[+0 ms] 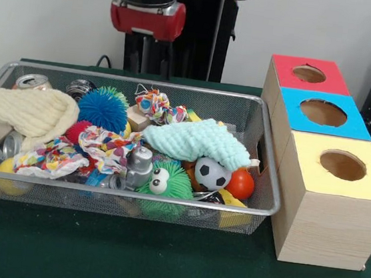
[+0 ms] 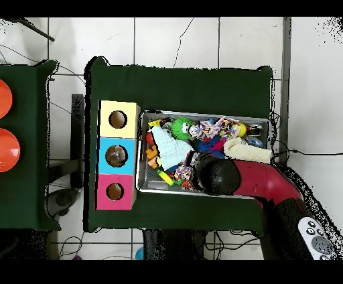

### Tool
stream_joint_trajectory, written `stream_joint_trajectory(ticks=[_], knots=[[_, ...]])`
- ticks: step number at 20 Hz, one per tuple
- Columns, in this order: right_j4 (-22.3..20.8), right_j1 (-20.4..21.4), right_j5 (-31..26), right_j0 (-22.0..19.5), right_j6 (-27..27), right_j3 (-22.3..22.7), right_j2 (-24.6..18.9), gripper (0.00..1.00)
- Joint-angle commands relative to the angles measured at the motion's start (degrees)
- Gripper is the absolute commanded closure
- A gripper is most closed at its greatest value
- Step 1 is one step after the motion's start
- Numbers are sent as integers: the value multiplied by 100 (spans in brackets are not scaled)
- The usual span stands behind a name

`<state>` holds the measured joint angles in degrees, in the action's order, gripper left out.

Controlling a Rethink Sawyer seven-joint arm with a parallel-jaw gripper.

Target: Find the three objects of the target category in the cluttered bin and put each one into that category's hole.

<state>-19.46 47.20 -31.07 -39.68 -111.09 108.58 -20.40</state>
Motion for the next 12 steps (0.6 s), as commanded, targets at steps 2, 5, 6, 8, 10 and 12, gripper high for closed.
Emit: stream_joint_trajectory(ticks=[2, 5, 6, 8, 10, 12], knots=[[-663, -657, 402, -412, 977, -32, -520, 0], [-800, -765, 364, -553, 1049, -112, -627, 0], [-839, -782, 343, -604, 1065, -122, -674, 0], [-911, -821, 321, -690, 1077, -139, -761, 0], [-1000, -885, 333, -768, 1079, -160, -837, 0], [-1112, -956, 394, -852, 1081, -155, -906, 0]])
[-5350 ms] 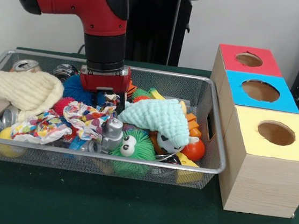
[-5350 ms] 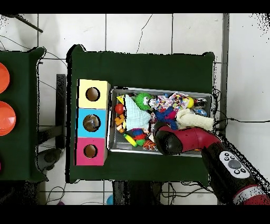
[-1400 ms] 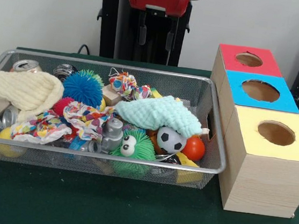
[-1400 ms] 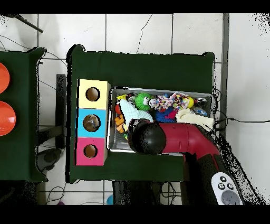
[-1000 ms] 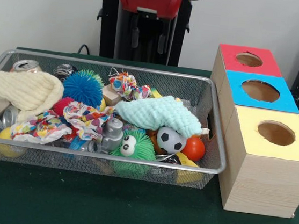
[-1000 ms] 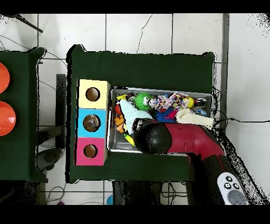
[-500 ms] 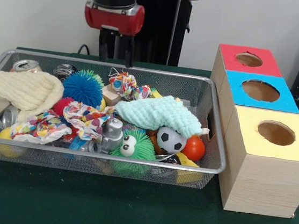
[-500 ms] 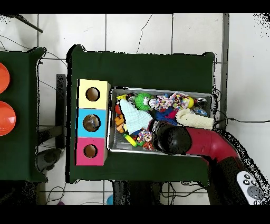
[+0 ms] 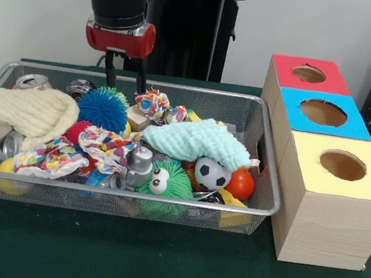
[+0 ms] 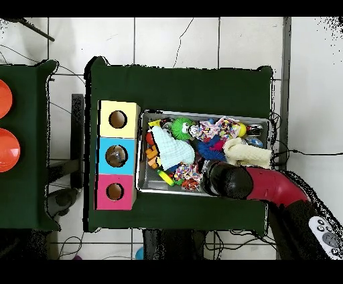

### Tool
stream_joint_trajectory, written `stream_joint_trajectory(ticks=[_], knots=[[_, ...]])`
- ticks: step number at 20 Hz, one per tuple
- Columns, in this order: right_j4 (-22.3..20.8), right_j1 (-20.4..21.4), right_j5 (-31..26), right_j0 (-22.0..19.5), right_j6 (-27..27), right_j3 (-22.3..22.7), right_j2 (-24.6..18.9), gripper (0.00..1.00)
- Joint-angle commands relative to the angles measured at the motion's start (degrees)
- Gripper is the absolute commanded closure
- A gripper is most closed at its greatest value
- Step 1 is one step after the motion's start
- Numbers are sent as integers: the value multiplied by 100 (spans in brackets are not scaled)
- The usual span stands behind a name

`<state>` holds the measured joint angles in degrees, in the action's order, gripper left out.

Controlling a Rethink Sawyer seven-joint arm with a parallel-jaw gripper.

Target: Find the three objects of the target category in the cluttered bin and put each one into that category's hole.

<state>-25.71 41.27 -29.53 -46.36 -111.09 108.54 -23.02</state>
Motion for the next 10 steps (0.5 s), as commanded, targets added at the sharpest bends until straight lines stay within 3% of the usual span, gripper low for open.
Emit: stream_joint_trajectory(ticks=[1, 10], knots=[[-545, -402, 271, -226, 1080, -151, -679, 0], [-862, -756, 327, -630, 1133, -241, -1055, 0]])
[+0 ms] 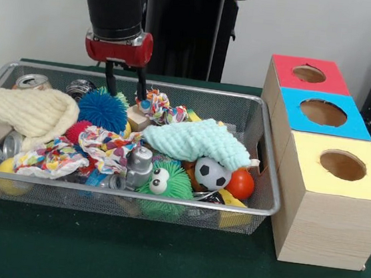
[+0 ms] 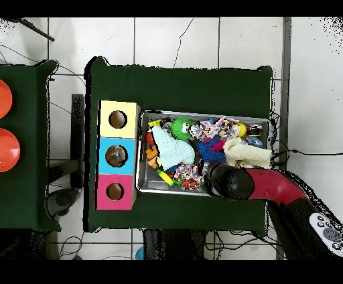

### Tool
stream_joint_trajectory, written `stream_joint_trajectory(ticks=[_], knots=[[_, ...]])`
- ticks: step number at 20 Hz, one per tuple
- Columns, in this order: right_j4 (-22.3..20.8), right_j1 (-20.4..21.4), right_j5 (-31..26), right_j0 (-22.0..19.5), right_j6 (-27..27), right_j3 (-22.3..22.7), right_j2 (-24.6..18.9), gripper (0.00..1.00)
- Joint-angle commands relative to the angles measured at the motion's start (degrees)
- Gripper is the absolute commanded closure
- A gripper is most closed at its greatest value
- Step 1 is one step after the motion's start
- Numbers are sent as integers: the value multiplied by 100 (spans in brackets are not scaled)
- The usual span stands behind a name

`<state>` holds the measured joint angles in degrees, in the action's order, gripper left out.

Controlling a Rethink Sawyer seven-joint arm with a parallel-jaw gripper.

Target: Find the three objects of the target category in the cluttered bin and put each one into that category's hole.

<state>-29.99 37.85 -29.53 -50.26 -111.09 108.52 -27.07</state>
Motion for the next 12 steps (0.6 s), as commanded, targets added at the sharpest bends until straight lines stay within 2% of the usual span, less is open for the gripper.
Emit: stream_joint_trajectory(ticks=[1, 8, 12], knots=[[-490, -504, 359, -302, 1149, -274, -695, 0], [-858, -980, 490, -608, 1199, -509, -907, 0], [-1154, -1165, 659, -490, 936, -677, -758, 0]])
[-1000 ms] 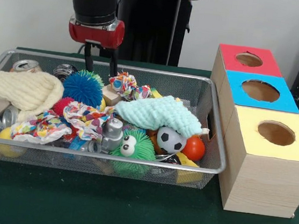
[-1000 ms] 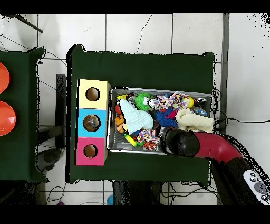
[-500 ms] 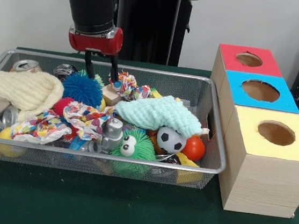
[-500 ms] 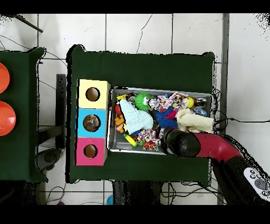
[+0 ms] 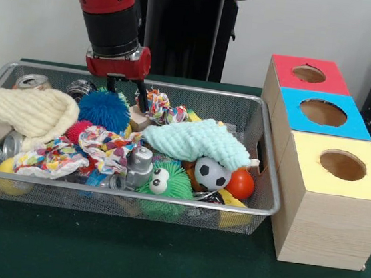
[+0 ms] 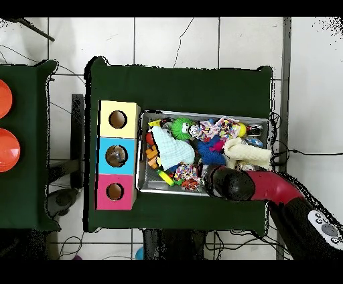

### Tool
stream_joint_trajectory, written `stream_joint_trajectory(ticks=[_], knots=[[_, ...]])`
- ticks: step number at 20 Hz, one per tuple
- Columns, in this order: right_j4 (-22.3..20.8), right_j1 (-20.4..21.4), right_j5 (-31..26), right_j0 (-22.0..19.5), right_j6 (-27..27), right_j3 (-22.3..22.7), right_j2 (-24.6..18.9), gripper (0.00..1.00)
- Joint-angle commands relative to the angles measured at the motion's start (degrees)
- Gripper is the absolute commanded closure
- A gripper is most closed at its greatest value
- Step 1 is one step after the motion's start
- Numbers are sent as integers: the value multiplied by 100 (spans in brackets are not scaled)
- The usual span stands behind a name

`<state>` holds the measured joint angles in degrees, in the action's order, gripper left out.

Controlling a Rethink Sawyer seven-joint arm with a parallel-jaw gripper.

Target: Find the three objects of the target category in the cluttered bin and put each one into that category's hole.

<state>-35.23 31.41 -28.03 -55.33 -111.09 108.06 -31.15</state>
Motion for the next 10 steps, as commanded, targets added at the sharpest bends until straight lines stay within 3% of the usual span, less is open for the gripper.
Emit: stream_joint_trajectory(ticks=[1, 10], knots=[[-708, -535, 557, 91, 830, -667, -270, 0], [-1379, -702, 864, 411, 365, -940, 161, 0]])
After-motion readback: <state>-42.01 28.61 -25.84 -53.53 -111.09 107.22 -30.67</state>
